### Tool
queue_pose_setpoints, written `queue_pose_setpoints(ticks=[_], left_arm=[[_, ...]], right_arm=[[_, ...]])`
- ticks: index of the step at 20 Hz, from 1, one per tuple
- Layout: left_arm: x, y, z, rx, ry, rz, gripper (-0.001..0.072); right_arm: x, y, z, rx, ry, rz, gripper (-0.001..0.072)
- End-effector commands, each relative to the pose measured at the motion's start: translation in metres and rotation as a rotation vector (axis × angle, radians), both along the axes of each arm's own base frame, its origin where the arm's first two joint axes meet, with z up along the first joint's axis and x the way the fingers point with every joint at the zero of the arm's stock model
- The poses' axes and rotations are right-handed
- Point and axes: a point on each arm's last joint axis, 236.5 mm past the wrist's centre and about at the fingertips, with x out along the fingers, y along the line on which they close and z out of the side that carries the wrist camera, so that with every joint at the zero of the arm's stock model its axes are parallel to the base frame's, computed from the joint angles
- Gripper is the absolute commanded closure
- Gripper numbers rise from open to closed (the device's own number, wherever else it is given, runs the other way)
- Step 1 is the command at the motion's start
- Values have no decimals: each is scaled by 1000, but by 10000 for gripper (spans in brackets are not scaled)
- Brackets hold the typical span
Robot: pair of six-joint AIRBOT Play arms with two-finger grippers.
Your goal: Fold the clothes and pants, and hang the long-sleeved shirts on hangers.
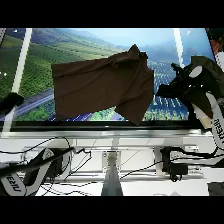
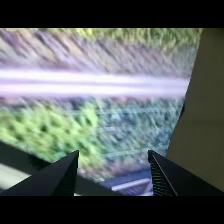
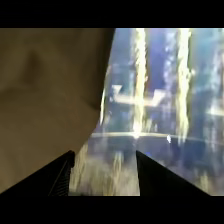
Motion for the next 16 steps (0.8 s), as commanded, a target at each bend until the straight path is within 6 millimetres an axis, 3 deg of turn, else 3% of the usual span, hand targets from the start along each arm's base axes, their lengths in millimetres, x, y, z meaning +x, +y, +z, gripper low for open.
queue_pose_setpoints(ticks=[1, 2, 3, 7, 9, 11, 12, 13, 16], left_arm=[[-31, -21, -43, -94, 103, 10, 200], [-35, -26, -51, -109, 119, 11, 155], [-38, -31, -56, -130, 124, 14, 64], [-34, -48, -62, -215, 105, 33, 44], [-30, -54, -65, -269, 99, 44, 44], [-22, -63, -69, -344, 90, 63, 44], [-18, -69, -71, -390, 86, 69, 44], [-16, -76, -74, -423, 89, 42, 44], [-24, -101, -87, -503, 156, -65, 45]], right_arm=[[16, 10, -17, 57, -80, -129, 255], [22, 14, -18, 85, -90, -160, 255], [29, 18, -20, 111, -96, -192, 255], [36, 20, -40, 138, -75, -246, 257], [37, 21, -41, 136, -95, -211, 281], [36, 26, -38, 146, -119, -144, 543], [34, 27, -38, 148, -117, -126, 638], [32, 28, -38, 149, -117, -107, 694], [32, 28, -38, 147, -124, -90, 694]])
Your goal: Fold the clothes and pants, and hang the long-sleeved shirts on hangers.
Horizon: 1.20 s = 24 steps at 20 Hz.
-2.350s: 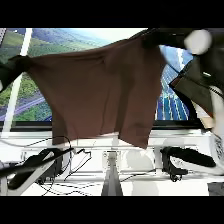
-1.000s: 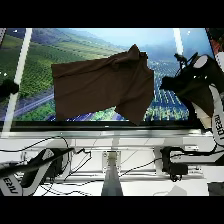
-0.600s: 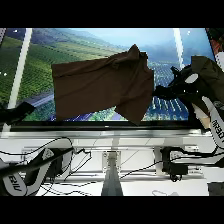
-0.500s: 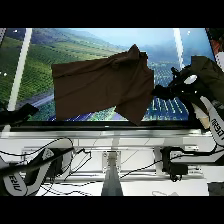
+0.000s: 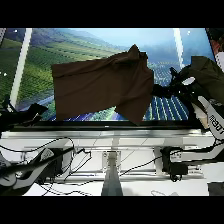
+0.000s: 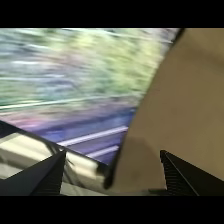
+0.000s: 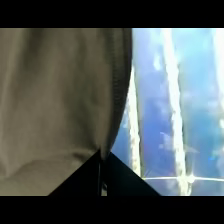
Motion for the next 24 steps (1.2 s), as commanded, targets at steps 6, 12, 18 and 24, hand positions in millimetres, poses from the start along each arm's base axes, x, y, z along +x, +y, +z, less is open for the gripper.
queue_pose_setpoints(ticks=[6, 12, 18, 24], left_arm=[[-11, -60, -40, -182, 118, -226, 78], [-22, -74, -45, -244, 135, -347, 383], [29, -43, -6, -148, 5, -407, 692], [137, -28, 165, -81, -462, -439, 694]], right_arm=[[-1, 3, 0, 2, -12, 34, 694], [0, 4, 3, 7, -14, 41, 694], [37, 0, 62, -13, -168, 61, 694], [59, 6, 232, -62, -530, 125, 694]])
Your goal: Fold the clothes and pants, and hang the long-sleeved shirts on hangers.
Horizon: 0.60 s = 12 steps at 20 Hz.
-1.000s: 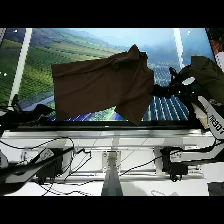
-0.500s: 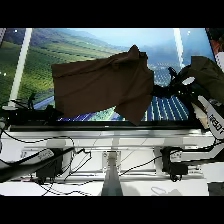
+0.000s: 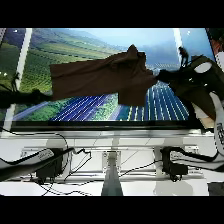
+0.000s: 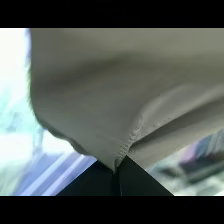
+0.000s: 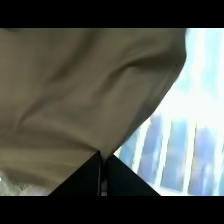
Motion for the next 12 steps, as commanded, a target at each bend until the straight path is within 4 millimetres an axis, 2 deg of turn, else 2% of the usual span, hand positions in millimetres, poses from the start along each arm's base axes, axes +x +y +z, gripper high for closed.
queue_pose_setpoints(ticks=[1, 3, 4, 6, 7, 8, 10, 12], left_arm=[[55, 2, 132, 0, -348, -14, 694], [69, 11, 216, 126, -563, -6, 694], [73, 16, 261, 203, -680, 26, 694], [65, 21, 345, 337, -903, 122, 693], [56, 23, 381, 390, -1002, 181, 693], [40, 23, 417, 442, -1104, 248, 694], [2, 16, 472, 526, -1262, 337, 693], [-36, 5, 504, 631, -1359, 379, 693]], right_arm=[[1, 5, 119, -35, -261, 26, 694], [-13, 6, 206, -73, -470, 19, 694], [-25, 7, 252, -94, -584, 11, 694], [-60, 10, 336, -128, -801, -14, 694], [-81, 12, 371, -142, -894, -22, 695], [-102, 16, 397, -151, -967, -24, 695], [-145, 25, 438, -158, -1086, -19, 695], [-181, 33, 462, -162, -1169, -16, 694]])
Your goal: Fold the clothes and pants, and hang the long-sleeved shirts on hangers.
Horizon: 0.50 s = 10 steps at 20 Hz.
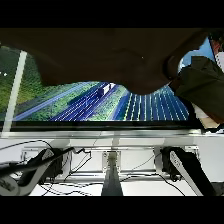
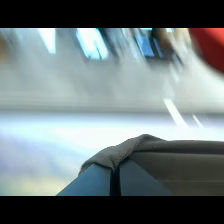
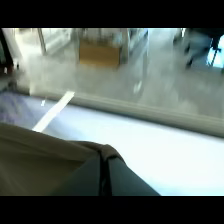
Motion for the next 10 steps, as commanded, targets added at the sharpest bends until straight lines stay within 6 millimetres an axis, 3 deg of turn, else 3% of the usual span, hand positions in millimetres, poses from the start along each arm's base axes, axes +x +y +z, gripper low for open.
queue_pose_setpoints(ticks=[1, 3, 5, 7, 8, 10], left_arm=[[-69, -11, 81, 139, -257, 164, 693], [-92, -12, 87, 220, -266, 232, 693], [-96, 0, 82, 227, -239, 293, 694], [-72, 13, 62, 205, -165, 279, 694], [-49, 20, 39, 185, -84, 245, 694], [1, 28, -31, 143, 142, 143, 694]], right_arm=[[-75, 14, 59, -18, -196, 5, 694], [-94, 17, 67, -27, -234, 2, 695], [-93, 14, 67, -33, -236, -11, 696], [-65, 8, 56, -12, -181, -14, 696], [-41, 6, 41, 22, -106, -6, 696], [17, 3, -16, 72, 121, 24, 696]])
